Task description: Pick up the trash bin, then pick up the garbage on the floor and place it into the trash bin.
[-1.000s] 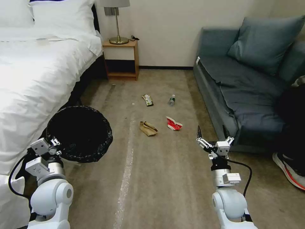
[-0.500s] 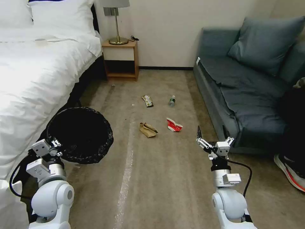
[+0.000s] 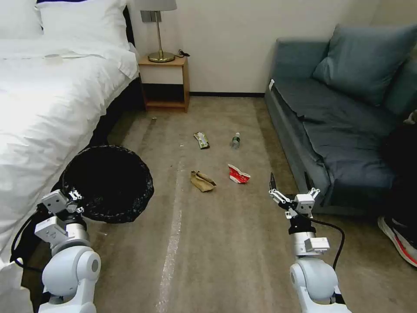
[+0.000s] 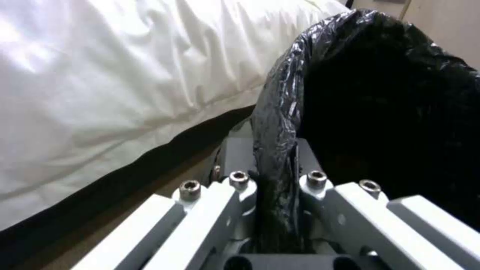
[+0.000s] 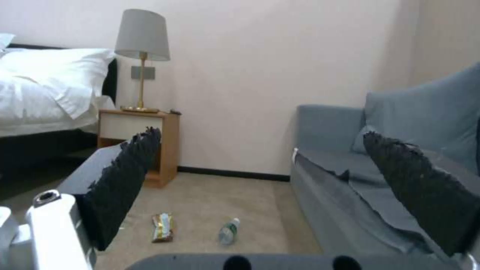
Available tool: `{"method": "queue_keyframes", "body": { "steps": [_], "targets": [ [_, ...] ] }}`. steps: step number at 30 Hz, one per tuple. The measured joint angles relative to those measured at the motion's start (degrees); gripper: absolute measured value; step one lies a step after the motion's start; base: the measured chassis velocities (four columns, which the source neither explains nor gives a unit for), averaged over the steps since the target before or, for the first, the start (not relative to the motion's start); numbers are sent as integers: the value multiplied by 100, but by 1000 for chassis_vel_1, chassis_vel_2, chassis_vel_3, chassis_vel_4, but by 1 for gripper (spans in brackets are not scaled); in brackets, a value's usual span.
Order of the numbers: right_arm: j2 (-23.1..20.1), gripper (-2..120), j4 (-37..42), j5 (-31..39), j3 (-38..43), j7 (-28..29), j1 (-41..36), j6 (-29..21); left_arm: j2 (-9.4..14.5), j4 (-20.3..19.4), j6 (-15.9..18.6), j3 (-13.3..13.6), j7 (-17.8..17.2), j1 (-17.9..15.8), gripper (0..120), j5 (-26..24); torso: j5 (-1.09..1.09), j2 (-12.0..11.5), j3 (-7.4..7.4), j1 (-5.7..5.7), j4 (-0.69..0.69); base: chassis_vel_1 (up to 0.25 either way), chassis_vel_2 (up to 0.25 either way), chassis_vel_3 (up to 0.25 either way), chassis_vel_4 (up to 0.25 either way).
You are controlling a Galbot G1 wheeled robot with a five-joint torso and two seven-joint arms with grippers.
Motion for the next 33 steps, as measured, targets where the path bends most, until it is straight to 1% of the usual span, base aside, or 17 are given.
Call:
{"method": "queue_keyframes", "body": {
  "steps": [10,16,27,33],
  "targets": [
    [21,100,-12,-12,-4,0,-2,0,-10,37,-41,-7,-3,-17,4,-4,0,0,0,0,0,-38,40,46,-30],
    [37,100,-25,-28,-19,-1,-11,5,-24,36,-48,3,-1,-22,4,9,0,0,0,0,0,0,0,0,0],
    [43,100,-60,-37,-27,-5,39,8,-53,26,-52,95,5,-86,4,57,0,0,0,0,0,-19,24,25,-29],
    [85,100,-99,-38,-25,-30,48,48,-63,31,-52,140,2,-130,4,109,0,0,0,-1,0,-69,54,62,-60]
  ]
}}
